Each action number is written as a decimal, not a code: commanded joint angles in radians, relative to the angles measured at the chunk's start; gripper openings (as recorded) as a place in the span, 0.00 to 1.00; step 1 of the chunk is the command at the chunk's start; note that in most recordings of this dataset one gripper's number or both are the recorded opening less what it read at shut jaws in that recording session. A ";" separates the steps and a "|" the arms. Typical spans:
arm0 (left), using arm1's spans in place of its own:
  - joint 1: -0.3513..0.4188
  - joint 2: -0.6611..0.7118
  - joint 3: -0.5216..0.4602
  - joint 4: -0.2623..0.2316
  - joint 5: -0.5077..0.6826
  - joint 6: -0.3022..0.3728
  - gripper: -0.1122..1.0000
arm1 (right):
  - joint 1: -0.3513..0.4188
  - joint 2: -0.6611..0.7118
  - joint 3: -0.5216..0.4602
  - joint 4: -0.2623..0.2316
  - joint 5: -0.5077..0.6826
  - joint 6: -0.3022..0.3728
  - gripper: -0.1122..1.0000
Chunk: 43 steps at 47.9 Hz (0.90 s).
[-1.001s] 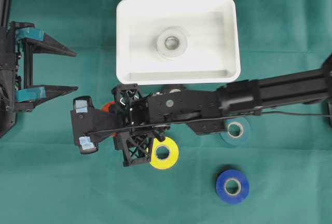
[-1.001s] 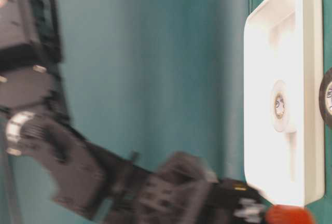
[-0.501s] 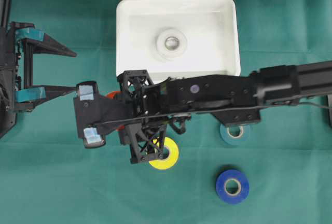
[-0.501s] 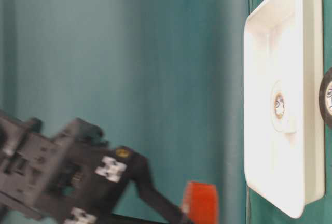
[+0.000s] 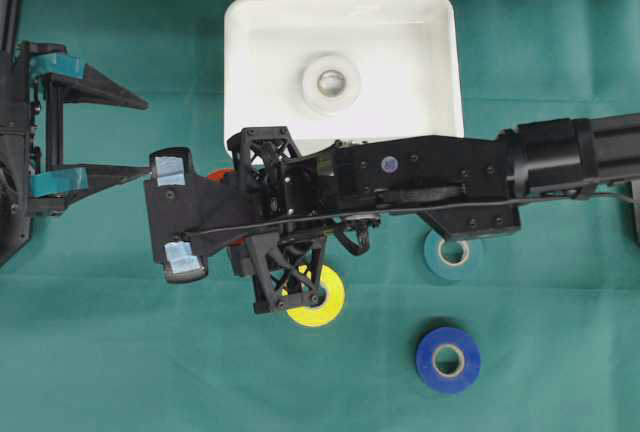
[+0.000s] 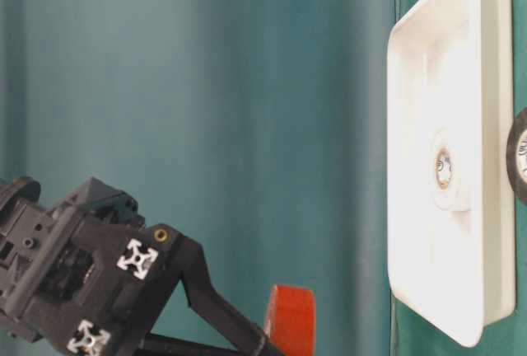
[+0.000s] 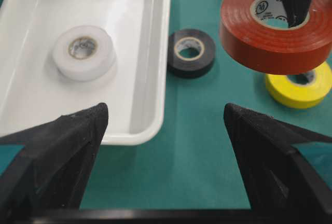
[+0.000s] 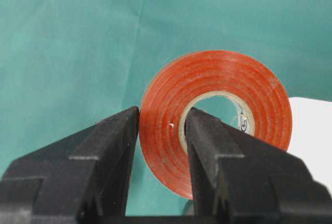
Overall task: Pick up the tape from a random location and place it into the white case.
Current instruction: 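Lift the red tape roll with the right gripper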
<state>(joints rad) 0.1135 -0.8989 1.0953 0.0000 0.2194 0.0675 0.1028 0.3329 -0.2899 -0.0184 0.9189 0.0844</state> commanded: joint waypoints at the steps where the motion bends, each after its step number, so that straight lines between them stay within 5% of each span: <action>1: -0.002 0.005 -0.011 -0.002 -0.008 -0.002 0.98 | 0.005 -0.046 -0.025 -0.002 -0.005 0.003 0.38; 43: -0.002 0.005 -0.011 -0.002 -0.003 -0.002 0.98 | 0.009 -0.046 -0.025 -0.008 0.031 0.005 0.38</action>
<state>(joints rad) 0.1135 -0.9004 1.0953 0.0000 0.2209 0.0675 0.1043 0.3313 -0.2915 -0.0230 0.9434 0.0874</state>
